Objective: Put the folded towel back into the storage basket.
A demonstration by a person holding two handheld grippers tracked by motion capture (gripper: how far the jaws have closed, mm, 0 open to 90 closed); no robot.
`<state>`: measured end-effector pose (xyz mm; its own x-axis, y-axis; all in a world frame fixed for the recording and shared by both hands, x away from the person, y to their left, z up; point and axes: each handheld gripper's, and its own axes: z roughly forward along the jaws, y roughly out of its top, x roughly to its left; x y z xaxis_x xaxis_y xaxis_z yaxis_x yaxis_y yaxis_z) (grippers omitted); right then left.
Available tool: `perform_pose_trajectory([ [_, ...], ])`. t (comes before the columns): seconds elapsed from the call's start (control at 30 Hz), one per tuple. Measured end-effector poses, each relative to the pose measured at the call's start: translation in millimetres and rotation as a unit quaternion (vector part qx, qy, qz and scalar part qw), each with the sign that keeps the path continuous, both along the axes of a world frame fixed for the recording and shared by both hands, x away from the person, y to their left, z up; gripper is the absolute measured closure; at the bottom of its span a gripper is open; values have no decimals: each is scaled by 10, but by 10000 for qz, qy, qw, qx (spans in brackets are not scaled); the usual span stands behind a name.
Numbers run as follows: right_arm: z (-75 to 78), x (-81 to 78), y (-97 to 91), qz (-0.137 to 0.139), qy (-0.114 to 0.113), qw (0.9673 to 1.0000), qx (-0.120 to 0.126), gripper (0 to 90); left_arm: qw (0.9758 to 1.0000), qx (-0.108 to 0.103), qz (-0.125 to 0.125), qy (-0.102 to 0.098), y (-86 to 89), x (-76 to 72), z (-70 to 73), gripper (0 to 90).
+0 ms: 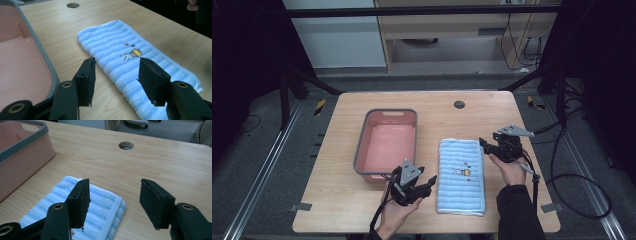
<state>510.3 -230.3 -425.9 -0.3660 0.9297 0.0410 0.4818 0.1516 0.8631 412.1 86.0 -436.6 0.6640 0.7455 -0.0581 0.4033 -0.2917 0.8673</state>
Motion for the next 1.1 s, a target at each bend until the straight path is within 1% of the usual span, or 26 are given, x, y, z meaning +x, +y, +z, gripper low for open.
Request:
perform_pose_trajectory([
  [0.1, -31, 13, 6, 10, 21, 10000, -36, 423, 9999, 105, -25, 39, -44, -6, -67, 471],
  [0.17, -77, 31, 18, 27, 70, 10000, -59, 433, 9999, 106, -46, 107, -67, -3, -112, 472],
  [0.23, -114, 53, 18, 41, 104, 9999, -104, 439, 9997, 161, -86, 168, -107, 5, -177, 474],
  [0.3, -132, 61, 21, 21, 146, 9998, -98, 443, 9996, 171, -92, 194, -123, 6, -199, 474],
  [0.4, -194, 93, 28, 17, 227, 9997, -105, 448, 9993, 268, -105, 225, -161, 21, -270, 478],
  [0.43, -242, 115, 36, 2, 281, 9995, -153, 453, 9993, 257, -95, 259, -170, 24, -288, 483],
  [0.47, -242, 115, 36, 2, 281, 9995, -153, 453, 9992, 264, -96, 291, -177, 29, -310, 483],
  [0.57, -314, 146, 53, 20, 379, 9991, -198, 459, 9989, 285, -110, 367, -203, 38, -378, 488],
  [0.67, -389, 181, 95, 90, 496, 9981, -359, 465, 9984, 321, -124, 440, -229, 44, -438, 500],
  [0.87, -451, 207, 133, 137, 589, 9974, -389, 474, 9975, 388, -159, 571, -270, 50, -537, 510],
  [0.9, -473, 217, 145, 145, 651, 9970, -392, 479, 9974, 385, -162, 589, -278, 51, -552, 513],
  [0.97, -487, 225, 149, 145, 665, 9968, -411, 481, 9971, 398, -176, 617, -293, 52, -575, 514],
  [1.1, -539, 249, 153, 149, 775, 9958, -459, 490, 9967, 412, -199, 664, -314, 45, -613, 523],
])
